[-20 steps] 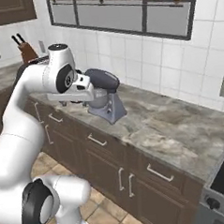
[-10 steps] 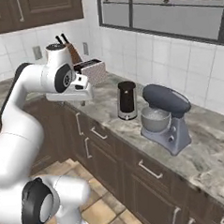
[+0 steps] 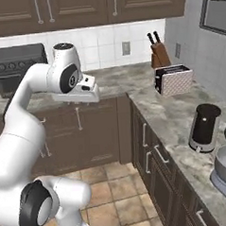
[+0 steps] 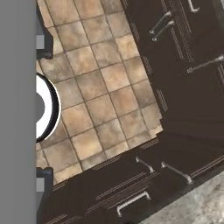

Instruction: Navigate to the toaster oven.

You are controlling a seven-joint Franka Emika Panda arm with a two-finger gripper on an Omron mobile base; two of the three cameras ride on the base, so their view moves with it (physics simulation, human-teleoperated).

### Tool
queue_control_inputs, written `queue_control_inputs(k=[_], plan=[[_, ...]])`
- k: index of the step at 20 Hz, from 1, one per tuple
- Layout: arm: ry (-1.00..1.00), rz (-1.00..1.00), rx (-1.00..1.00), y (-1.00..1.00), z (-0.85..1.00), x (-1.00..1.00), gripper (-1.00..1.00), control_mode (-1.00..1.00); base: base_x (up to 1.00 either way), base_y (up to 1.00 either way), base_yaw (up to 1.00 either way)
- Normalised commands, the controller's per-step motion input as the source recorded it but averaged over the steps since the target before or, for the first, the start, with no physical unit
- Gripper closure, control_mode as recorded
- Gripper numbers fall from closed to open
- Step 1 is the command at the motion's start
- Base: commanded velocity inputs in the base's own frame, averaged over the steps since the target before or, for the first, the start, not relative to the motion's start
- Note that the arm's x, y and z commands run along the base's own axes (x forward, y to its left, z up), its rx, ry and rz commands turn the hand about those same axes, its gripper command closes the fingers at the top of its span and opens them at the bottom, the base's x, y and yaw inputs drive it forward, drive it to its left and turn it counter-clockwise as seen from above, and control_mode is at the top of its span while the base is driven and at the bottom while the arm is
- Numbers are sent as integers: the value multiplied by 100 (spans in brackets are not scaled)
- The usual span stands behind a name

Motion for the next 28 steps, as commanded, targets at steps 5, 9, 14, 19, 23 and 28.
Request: queue_control_inputs(k=[5, 9, 14, 19, 23, 28], plan=[[0, 0, 0, 0, 0, 0, -100, 100, 25, 17, 71], [0, 0, 0, 0, 0, 0, -100, 100, 84, 18, 59], [0, 0, 0, 0, 0, 0, -100, 100, 94, 0, 43], [0, 0, 0, 0, 0, 0, -100, 100, 89, 2, 14], [0, 0, 0, 0, 0, 0, -100, 100, 77, 39, 1], [0, 0, 0, 0, 0, 0, -100, 100, 55, 48, -2]])
